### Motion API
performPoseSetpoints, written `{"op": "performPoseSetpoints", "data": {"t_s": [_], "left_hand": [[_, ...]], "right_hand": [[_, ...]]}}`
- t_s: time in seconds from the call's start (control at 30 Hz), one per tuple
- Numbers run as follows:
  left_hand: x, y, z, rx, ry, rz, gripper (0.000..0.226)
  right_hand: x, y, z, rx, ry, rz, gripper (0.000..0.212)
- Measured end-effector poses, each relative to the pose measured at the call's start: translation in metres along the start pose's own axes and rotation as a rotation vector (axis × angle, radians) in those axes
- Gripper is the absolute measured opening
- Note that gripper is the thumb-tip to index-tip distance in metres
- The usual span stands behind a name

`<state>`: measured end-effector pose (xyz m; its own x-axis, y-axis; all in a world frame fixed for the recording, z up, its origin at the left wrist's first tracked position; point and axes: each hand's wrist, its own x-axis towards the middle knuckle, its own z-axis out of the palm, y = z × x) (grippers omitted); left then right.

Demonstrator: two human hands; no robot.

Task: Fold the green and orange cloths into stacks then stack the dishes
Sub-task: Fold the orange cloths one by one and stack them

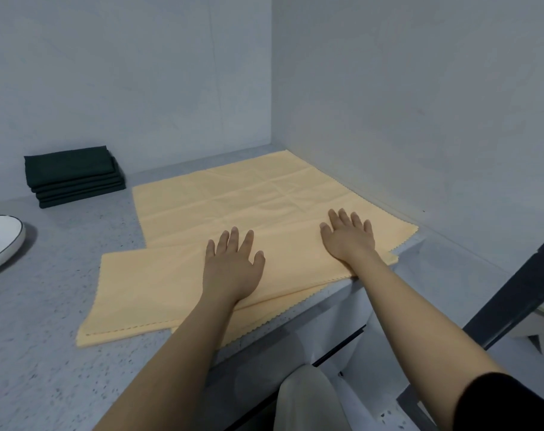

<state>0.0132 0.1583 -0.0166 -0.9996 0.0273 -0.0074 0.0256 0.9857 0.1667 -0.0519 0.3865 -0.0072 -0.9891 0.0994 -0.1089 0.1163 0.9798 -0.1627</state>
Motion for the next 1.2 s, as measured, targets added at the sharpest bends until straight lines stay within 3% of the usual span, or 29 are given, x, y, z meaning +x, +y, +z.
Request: {"op": "performPoseSetpoints", "data": {"t_s": [0.1,0.2,0.33,0.57,1.0,1.2], "left_hand": [[-0.002,0.002,0.001,-0.004,-0.001,-0.002,0.059],[0.0,0.003,0.0,-0.007,0.008,-0.003,0.059],[0.001,0.005,-0.002,-0.013,-0.009,0.0,0.059],[-0.001,-0.007,-0.007,0.005,-0.033,-0.006,0.058],[-0.049,-0.12,-0.022,0.026,-0.027,-0.222,0.066],[-0.057,-0.13,-0.025,0.008,-0.03,-0.249,0.063]], "right_hand": [[-0.005,-0.007,-0.002,0.01,0.04,-0.031,0.057],[-0.019,-0.034,-0.004,0.2,0.117,-0.22,0.051],[-0.035,-0.071,0.008,0.374,0.03,-0.465,0.047],[-0.037,-0.079,0.023,0.12,0.061,-0.476,0.05],[-0.038,-0.08,0.024,0.078,0.037,-0.462,0.052],[-0.043,-0.084,0.02,0.046,0.008,-0.461,0.051]]}}
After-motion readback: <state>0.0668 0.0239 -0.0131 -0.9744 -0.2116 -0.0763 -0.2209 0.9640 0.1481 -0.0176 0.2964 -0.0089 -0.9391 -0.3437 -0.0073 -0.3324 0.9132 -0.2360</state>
